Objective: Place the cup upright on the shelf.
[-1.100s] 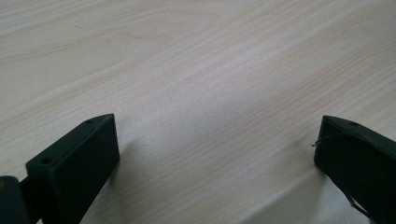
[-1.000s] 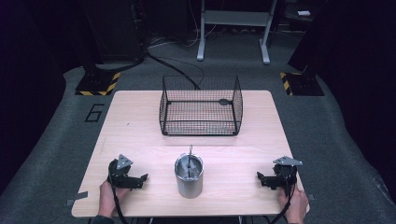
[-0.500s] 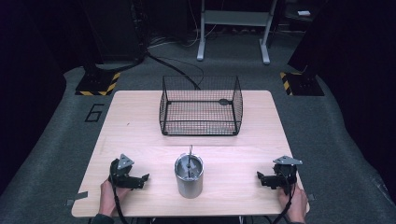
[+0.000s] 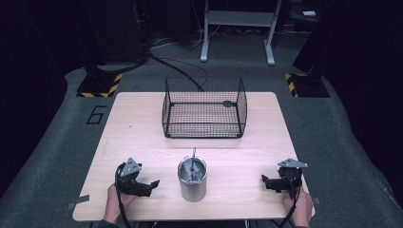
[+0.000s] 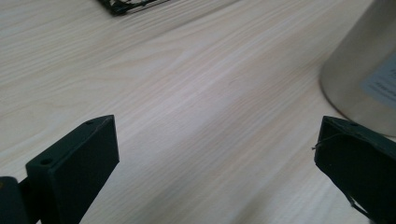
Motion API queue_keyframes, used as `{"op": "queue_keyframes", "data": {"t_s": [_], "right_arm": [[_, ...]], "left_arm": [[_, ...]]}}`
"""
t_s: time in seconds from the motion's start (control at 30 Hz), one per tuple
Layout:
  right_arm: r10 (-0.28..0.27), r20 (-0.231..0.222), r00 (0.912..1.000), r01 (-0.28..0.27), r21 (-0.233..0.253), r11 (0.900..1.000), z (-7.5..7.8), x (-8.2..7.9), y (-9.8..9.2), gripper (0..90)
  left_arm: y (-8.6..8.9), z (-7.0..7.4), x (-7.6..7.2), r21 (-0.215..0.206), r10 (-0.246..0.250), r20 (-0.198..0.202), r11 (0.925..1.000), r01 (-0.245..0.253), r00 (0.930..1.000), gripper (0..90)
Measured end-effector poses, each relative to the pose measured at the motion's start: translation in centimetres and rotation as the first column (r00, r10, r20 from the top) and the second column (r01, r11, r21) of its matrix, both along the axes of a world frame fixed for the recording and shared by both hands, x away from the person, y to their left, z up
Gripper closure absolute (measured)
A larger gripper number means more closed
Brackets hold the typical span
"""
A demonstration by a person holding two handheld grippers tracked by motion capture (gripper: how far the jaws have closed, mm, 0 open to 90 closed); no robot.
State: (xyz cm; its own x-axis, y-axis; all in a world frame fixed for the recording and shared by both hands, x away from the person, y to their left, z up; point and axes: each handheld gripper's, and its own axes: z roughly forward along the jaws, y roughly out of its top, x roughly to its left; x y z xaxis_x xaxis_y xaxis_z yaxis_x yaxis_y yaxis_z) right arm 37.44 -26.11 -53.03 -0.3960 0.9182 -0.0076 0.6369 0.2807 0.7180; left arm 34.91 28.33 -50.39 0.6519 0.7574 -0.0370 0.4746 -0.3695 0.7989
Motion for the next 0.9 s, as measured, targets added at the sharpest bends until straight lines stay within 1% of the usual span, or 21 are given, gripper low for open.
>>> {"op": "queue_keyframes", "data": {"t_s": [0.07, 0.1, 0.13, 0.17, 0.23, 0.33, 0.43, 0.47, 0.5, 0.53, 0.57, 0.6, 0.63, 0.7, 0.73, 0.8, 0.83, 0.9], "right_arm": [[0.0, 0.0, 1.0, 0.0, 0.0, 1.0, 0.0, 0.0, 0.0, 0.0], [0.0, 0.0, 1.0, 0.0, 0.0, 1.0, 0.0, 0.0, 0.0, 0.0], [-0.004, -0.002, 1.0, 0.004, 0.003, 1.0, 0.0, 0.0, 0.0, 0.0], [-0.006, -0.004, 1.0, 0.006, 0.004, 1.0, 0.0, 0.0, 0.1, 0.0], [-0.005, -0.003, 1.0, 0.005, 0.004, 1.0, 0.0, 0.0, 0.0, 0.0], [-0.007, -0.004, 1.0, 0.007, 0.004, 1.0, 0.0, -0.1, 0.1, 0.0], [-0.007, -0.004, 1.0, 0.007, 0.005, 1.0, 0.0, -0.1, 0.1, 0.0], [-0.007, -0.004, 1.0, 0.007, 0.005, 1.0, 0.0, -0.1, 0.1, 0.0], [-0.007, -0.004, 1.0, 0.007, 0.005, 1.0, 0.0, -0.1, 0.1, 0.0], [-0.01, -0.004, 0.9999, 0.01, 0.006, 1.0, 0.0, -0.1, 0.1, 0.0], [-0.01, -0.004, 0.9999, 0.01, 0.006, 1.0, 0.0, -0.1, 0.1, 0.0], [-0.008, -0.003, 1.0, 0.008, 0.004, 1.0, 0.0, -0.1, 0.1, 0.0], [-0.008, -0.003, 1.0, 0.008, 0.004, 1.0, 0.0, -0.1, 0.1, 0.0], [-0.01, -0.003, 0.9999, 0.01, 0.006, 1.0, 0.0, -0.1, 0.1, 0.0], [-0.008, -0.004, 1.0, 0.008, 0.004, 1.0, 0.0, -0.1, 0.1, 0.0], [-0.009, -0.004, 1.0, 0.009, 0.005, 1.0, 0.0, -0.1, 0.1, 0.0], [-0.009, -0.004, 1.0, 0.009, 0.005, 1.0, 0.0, -0.1, 0.1, 0.0], [-0.012, -0.004, 0.9999, 0.012, 0.007, 1.0, 0.0, -0.1, 0.1, 0.0]], "left_arm": [[-0.4, 0.2, -0.3, -0.024, -0.012, 0.009, 0.9996, 0.012, 0.9999, 0.0], [-0.5, 0.4, -0.4, -0.025, -0.025, 0.008, 0.9994, 0.025, 0.9997, 0.0], [-0.7, 0.6, -0.5, -0.037, -0.036, 0.003, 0.9987, 0.036, 0.9993, 0.0], [-0.9, 0.7, -0.6, -0.041, -0.043, 0.012, 0.9982, 0.043, 0.999, 0.0], [-1.1, 1.0, -0.8, -0.051, -0.063, 0.005, 0.9967, 0.063, 0.998, 0.0], [-1.6, 1.5, -1.0, -0.056, -0.089, 0.013, 0.9944, 0.09, 0.9959, 0.0], [-2.1, 2.0, -1.2, -0.074, -0.106, 0.023, 0.9915, 0.107, 0.9941, 0.0], [-2.3, 2.1, -1.3, -0.077, -0.114, 0.017, 0.9904, 0.115, 0.9934, 0.0], [-2.5, 2.2, -1.4, -0.087, -0.117, 0.024, 0.9891, 0.119, 0.9928, 0.0], [-2.8, 2.5, -1.5, -0.091, -0.134, 0.022, 0.9866, 0.136, 0.9907, 0.0], [-2.8, 2.5, -1.5, -0.091, -0.134, 0.022, 0.9866, 0.136, 0.9907, 0.0], [-3.2, 2.9, -1.7, -0.101, -0.156, 0.017, 0.9825, 0.157, 0.9876, 0.0], [-3.2, 2.9, -1.7, -0.101, -0.156, 0.017, 0.9825, 0.157, 0.9876, 0.0], [-3.6, 3.3, -1.9, -0.106, -0.171, 0.027, 0.9791, 0.173, 0.9848, 0.0], [-4.0, 3.6, -2.0, -0.117, -0.189, 0.032, 0.9745, 0.192, 0.9814, 0.0], [-4.4, 4.0, -2.2, -0.13, -0.203, 0.033, 0.97, 0.205, 0.9787, 0.0], [-4.4, 4.0, -2.2, -0.13, -0.203, 0.033, 0.97, 0.205, 0.9787, 0.0], [-4.9, 4.4, -2.3, -0.126, -0.22, 0.043, 0.9665, 0.224, 0.9746, 0.0]]}}
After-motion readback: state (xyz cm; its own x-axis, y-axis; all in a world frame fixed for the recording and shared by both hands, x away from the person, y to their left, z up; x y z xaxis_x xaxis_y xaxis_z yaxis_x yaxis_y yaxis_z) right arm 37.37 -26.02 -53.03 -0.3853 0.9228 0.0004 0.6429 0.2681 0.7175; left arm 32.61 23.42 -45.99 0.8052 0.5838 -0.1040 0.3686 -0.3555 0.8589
